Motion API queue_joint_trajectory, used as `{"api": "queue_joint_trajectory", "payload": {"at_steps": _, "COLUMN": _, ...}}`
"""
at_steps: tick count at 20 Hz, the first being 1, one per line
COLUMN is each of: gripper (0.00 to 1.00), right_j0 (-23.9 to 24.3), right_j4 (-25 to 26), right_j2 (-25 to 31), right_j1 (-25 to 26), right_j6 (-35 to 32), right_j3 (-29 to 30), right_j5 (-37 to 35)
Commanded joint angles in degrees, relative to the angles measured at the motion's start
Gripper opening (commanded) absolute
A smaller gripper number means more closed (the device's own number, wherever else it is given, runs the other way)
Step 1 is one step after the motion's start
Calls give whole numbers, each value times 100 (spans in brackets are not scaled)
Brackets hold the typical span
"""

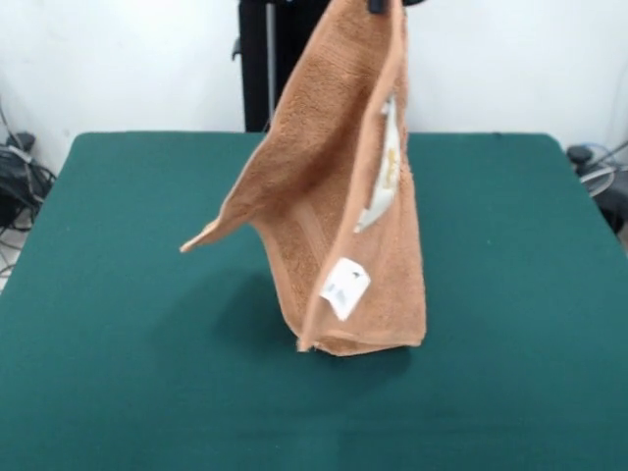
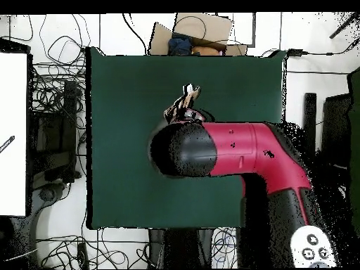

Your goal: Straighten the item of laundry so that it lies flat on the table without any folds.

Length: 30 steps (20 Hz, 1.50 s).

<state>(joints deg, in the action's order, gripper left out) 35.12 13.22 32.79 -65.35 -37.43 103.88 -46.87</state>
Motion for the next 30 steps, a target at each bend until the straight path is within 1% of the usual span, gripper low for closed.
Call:
{"api": "queue_joint_trajectory", "payload": {"at_steps": 1, "gripper": 0, "right_j0": -389, "right_j4": 374, "right_j2": -406, "right_j1": -18, "right_j6": -1332, "right_j3": 773, "right_j5": 565}}
{"api": "queue_joint_trajectory", "payload": {"at_steps": 6, "gripper": 0, "right_j0": -566, "right_j4": 435, "right_j2": -584, "right_j1": 39, "right_j6": -1441, "right_j3": 838, "right_j5": 804}}
{"api": "queue_joint_trajectory", "payload": {"at_steps": 12, "gripper": 0, "right_j0": -639, "right_j4": 521, "right_j2": -710, "right_j1": 89, "right_j6": -1470, "right_j3": 1047, "right_j5": 1191}}
{"api": "queue_joint_trajectory", "payload": {"at_steps": 20, "gripper": 0, "right_j0": -659, "right_j4": 536, "right_j2": -826, "right_j1": -20, "right_j6": -1333, "right_j3": 1519, "right_j5": 1773}}
{"api": "queue_joint_trajectory", "payload": {"at_steps": 25, "gripper": 0, "right_j0": -683, "right_j4": 548, "right_j2": -905, "right_j1": -145, "right_j6": -1215, "right_j3": 1734, "right_j5": 1905}}
{"api": "queue_joint_trajectory", "payload": {"at_steps": 30, "gripper": 0, "right_j0": -787, "right_j4": 719, "right_j2": -1077, "right_j1": -185, "right_j6": -1274, "right_j3": 1897, "right_j5": 2071}}
